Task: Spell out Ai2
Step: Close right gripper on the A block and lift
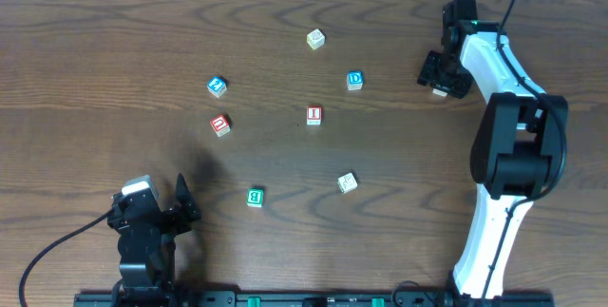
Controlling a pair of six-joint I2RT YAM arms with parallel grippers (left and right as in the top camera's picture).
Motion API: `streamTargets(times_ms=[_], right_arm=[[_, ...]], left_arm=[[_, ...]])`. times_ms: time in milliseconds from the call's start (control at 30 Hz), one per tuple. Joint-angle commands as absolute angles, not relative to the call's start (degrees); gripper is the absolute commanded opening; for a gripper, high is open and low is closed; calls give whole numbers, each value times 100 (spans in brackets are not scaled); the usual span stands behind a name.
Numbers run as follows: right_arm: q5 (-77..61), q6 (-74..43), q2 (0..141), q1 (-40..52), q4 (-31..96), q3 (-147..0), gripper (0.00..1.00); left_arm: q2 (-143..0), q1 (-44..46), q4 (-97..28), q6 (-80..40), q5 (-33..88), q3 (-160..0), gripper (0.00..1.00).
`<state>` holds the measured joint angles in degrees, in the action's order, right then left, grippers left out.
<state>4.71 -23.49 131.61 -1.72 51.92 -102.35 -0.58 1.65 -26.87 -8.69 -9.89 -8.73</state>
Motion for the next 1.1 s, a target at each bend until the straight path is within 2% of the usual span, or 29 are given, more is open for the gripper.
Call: streamTargets(times_ms=[0, 533, 667, 867, 933, 1067], right_arm=[[484, -2373, 13200, -169, 5212, -10210, 52], [491, -2370, 13200, -213, 5168, -10210, 45], [489, -2373, 13200, -261, 5164, -10228, 39], [489, -2373, 13200, -276, 5159, -10235, 38], [489, -2373, 13200, -276, 5157, -10235, 33], [489, -2373, 13200, -276, 5159, -10235, 31]], left_arm=[[-23, 152, -2711, -770, -1090, -762, 95], [-23, 152, -2711, -770, -1087, -762, 95], [-23, 152, -2711, -770, -1087, -762, 95], [-23, 152, -2711, -770, -1087, -762, 95], [-23, 152, -2709, -770, -1087, -762, 95], [-23, 152, -2709, -770, -1087, -762, 95]])
